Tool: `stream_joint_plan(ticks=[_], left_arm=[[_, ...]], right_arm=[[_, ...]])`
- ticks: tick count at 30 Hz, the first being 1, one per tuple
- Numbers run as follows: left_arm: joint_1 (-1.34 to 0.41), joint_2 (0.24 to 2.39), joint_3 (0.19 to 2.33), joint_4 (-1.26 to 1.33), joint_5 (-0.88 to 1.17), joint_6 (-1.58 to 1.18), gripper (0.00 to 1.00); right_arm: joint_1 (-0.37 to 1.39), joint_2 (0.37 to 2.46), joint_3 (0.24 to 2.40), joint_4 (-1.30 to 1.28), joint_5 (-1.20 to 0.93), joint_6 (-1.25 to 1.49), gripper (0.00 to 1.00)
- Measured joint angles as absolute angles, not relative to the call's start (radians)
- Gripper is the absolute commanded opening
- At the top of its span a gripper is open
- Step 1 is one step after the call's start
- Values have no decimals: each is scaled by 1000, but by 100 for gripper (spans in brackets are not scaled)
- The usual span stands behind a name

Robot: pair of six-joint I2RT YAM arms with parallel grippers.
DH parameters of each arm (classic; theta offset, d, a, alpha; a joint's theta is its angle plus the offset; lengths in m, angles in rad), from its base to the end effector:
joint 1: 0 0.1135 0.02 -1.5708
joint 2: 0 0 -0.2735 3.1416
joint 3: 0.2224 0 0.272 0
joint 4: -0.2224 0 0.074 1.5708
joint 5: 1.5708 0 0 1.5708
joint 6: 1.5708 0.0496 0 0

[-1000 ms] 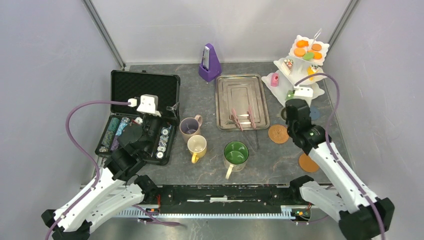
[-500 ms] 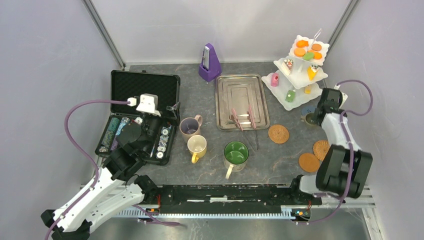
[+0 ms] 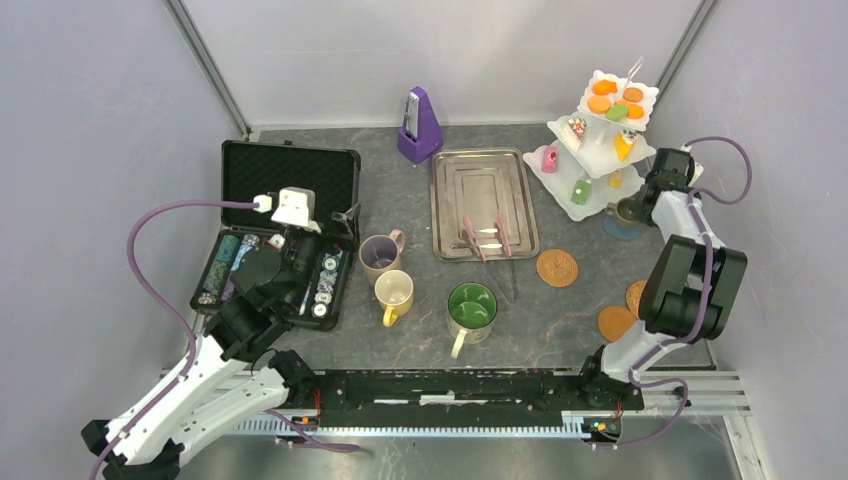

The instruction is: Serve the afternoon tea

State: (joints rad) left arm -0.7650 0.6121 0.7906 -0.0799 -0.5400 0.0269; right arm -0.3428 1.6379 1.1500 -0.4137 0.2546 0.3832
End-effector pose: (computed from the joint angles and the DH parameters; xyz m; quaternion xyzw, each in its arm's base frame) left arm 0.1349 -0.0942 0.3883 0.0672 0.6732 -0.0906 0.7308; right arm 0.3504 -0.1383 0.2193 0.3717 0.8610 -0.1133 0.3281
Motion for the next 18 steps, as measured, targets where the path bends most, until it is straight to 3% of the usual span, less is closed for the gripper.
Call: stream_joint_plan(ticks=[18], left_arm=[[-764, 620, 793, -83, -538, 20, 100]], right_arm=[[-368, 1780, 1234, -427, 221, 389, 1]])
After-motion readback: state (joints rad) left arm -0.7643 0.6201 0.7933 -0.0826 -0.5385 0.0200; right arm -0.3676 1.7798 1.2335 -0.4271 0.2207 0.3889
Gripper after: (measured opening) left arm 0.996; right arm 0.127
